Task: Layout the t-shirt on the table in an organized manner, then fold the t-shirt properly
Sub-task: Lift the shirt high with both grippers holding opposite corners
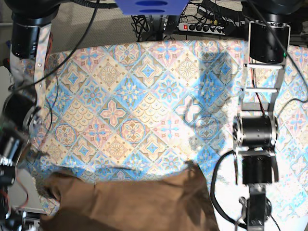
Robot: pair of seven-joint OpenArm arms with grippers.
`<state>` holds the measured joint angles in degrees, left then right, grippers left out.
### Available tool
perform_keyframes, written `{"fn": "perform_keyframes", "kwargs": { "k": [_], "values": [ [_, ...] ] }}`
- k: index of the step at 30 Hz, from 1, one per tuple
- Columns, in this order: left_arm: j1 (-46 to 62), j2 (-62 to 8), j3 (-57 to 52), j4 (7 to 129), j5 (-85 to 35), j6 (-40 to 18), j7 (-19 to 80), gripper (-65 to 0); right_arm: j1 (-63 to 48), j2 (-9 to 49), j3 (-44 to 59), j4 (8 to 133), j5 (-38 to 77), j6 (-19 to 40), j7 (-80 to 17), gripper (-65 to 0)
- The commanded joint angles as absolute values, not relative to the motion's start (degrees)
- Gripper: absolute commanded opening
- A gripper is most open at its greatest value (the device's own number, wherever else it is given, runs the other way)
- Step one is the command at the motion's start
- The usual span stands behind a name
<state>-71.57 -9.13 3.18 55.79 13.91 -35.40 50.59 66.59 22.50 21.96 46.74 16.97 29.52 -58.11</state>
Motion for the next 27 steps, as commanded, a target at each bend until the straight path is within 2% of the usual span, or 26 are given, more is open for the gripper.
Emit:
{"fn": "perform_keyframes", "kwargs": {
  "k": [1,10,12,18,24,27],
  "values": [
    [-75.0,-9.3,2.9,56.8,14.5,-34.6,49.9,-65.0,69.7,23.6,21.8,47.2,17.5,29.2,-56.3,-65.0],
    [-75.0,-10.5,2.9,57.2,14.4,-34.8,51.9,-65.0,70.3,23.6,21.8,47.7,17.9,29.2,-54.5,-65.0],
    [-73.1,-10.8,2.9,61.1,14.4,-34.9,53.3,-65.0,69.5,23.7,22.9,49.9,17.9,29.2,-54.6,-65.0],
    [-58.0,-11.8,3.2,84.1,14.4,-34.9,60.4,-65.0,52.1,24.2,34.7,62.5,17.9,29.3,-61.7,-65.0],
    [-42.7,-11.8,3.2,95.9,14.3,-34.9,62.0,-65.0,42.5,23.9,38.1,72.2,17.9,29.3,-63.0,-65.0],
    [-34.9,-11.8,3.2,100.7,14.0,-35.0,62.0,-65.0,32.7,20.5,40.7,73.5,18.0,29.4,-62.5,-65.0]
  ]
}}
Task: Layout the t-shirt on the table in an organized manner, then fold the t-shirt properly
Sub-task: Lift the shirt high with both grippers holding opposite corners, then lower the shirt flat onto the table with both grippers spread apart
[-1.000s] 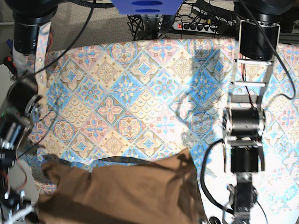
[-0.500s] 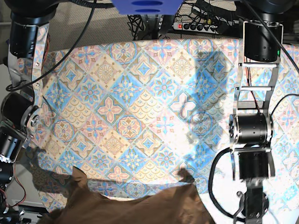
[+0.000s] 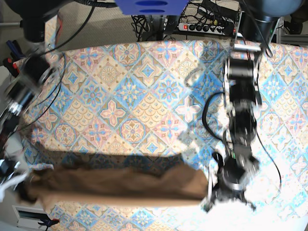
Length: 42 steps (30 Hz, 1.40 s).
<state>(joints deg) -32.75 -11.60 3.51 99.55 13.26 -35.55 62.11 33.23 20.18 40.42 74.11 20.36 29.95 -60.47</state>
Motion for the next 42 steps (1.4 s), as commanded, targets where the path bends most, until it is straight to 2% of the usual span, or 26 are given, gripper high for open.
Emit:
{"fn": "perform_keyframes", "kwargs": {
  "k": [1,7,11,16,20,33,42],
  "values": [
    [-32.0,-11.8,3.2,102.6,14.0,-35.0,62.0,-65.0,29.6,19.1,41.9,74.5,18.0,29.5,-62.5,-65.0],
    [-17.6,-11.7,3.3,110.3,13.9,-35.0,62.0,-65.0,19.4,15.4,45.2,79.5,18.0,29.7,-62.4,-65.0],
    [-9.3,-11.7,3.3,112.0,13.8,-35.1,61.5,-65.0,11.9,12.7,45.5,80.5,18.0,29.7,-58.2,-65.0],
    [-1.5,-11.6,3.2,114.5,13.8,-40.0,61.5,-65.0,5.7,10.2,49.5,81.1,18.0,29.7,-57.0,-65.0],
    [4.1,-11.6,3.2,114.9,13.8,-40.0,61.5,-65.0,2.8,8.7,54.0,81.1,18.0,29.7,-56.8,-65.0],
    [12.1,-11.6,3.3,114.8,13.8,-40.0,61.5,-65.0,-3.5,2.2,66.4,81.1,17.9,29.7,-56.8,-65.0],
    [13.3,-11.6,3.2,114.8,14.4,-40.0,61.5,-65.0,-3.6,1.8,67.8,81.1,17.8,29.7,-57.3,-65.0]
  ]
}}
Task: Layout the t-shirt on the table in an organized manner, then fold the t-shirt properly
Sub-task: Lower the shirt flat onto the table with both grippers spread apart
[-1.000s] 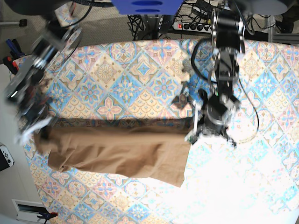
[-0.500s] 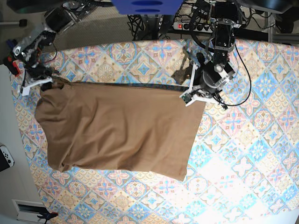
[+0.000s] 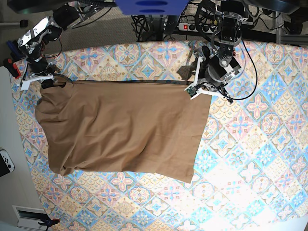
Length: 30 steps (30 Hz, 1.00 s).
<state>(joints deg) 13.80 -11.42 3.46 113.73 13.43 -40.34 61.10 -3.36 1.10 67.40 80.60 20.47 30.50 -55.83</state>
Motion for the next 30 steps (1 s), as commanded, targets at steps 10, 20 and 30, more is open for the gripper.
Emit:
{"fn": "perform_keyframes", "kwargs": {
  "k": [10,20,30],
  "values": [
    [13.4,-11.6,3.3,114.8,13.9,-40.0,61.5,-58.5,-5.8,1.8,65.6,81.5,17.8,29.7,-58.8,-57.4],
    [13.4,-11.6,3.2,114.8,14.0,-40.0,61.5,-58.2,-9.2,-0.9,65.1,99.1,17.8,29.7,-58.9,-38.1],
    [13.4,-11.6,3.1,114.8,14.2,-40.0,61.5,-58.2,-9.2,-1.5,64.9,106.0,17.8,29.7,-58.9,-38.1]
  ]
}}
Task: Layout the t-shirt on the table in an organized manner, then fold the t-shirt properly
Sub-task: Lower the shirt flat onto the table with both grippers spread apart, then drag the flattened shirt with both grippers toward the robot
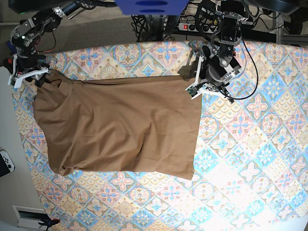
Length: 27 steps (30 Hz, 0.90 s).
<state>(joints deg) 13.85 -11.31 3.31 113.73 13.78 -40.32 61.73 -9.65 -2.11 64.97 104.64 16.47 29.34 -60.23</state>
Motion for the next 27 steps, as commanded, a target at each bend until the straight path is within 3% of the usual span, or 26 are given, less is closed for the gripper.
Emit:
{"fn": "perform_keyframes", "kwargs": {
  "k": [1,17,23,27],
  "values": [
    [13.4,-11.6,3.1,114.7,14.2,-40.0,61.5,-58.1,-9.2,-1.5,64.9,106.0,17.8,29.7,-58.9,-38.1],
    [13.2,-11.6,2.9,114.6,14.2,-40.0,61.5,-57.9,-8.8,-1.2,62.3,105.5,17.8,33.2,-58.8,-37.2],
    [13.2,-11.6,2.9,114.6,14.3,-40.0,61.5,-57.9,-8.8,-1.1,62.3,103.3,17.8,33.3,-58.8,-26.0],
    [13.2,-11.6,2.9,114.6,14.3,-40.0,61.5,-57.9,-8.8,2.4,62.3,100.2,17.8,33.5,-58.8,-25.0]
  ]
}}
